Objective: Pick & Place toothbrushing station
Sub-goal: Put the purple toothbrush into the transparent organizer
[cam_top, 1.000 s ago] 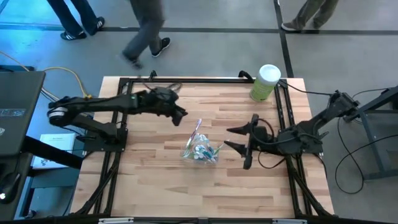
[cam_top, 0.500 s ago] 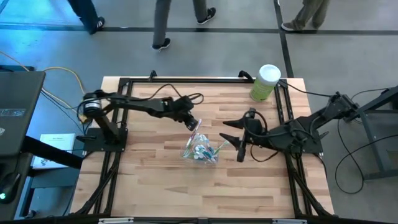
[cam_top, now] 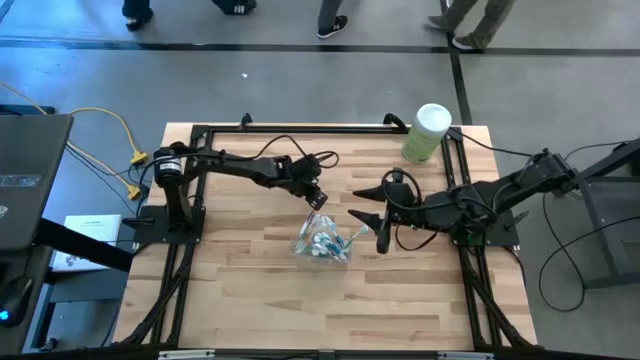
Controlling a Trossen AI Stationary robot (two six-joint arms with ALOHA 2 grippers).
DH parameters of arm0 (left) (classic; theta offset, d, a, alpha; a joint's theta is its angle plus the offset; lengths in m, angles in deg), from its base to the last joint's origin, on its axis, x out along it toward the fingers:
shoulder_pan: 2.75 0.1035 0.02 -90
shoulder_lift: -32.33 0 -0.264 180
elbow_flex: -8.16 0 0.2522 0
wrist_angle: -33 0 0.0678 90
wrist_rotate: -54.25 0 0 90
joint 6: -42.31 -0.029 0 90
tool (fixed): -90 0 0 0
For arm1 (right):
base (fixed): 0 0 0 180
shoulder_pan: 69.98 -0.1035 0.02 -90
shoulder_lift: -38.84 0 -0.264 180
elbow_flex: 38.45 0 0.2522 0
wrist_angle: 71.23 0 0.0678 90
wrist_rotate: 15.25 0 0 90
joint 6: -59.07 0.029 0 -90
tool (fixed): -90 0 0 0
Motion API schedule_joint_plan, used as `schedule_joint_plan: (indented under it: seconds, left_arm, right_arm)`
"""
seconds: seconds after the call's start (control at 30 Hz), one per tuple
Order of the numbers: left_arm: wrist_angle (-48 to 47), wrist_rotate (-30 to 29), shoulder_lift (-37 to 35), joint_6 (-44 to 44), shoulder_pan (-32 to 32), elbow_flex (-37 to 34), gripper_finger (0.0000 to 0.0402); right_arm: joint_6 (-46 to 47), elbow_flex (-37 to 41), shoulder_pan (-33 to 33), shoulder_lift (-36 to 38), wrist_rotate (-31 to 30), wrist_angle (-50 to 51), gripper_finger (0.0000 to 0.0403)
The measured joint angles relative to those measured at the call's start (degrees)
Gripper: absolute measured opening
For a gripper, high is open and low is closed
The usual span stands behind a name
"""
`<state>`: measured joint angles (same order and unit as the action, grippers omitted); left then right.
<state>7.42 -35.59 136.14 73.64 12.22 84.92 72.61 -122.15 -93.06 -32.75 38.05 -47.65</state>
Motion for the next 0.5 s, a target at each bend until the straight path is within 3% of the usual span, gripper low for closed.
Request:
schedule_joint_plan:
  seconds: [0.5]
  left_arm:
    - [2.3,0.3,9.1,-0.5,0.0,3.7,0.0119]
  right_arm:
    - [0.1,0.0,2.5,0.0,5.1,1.9,0.0199]
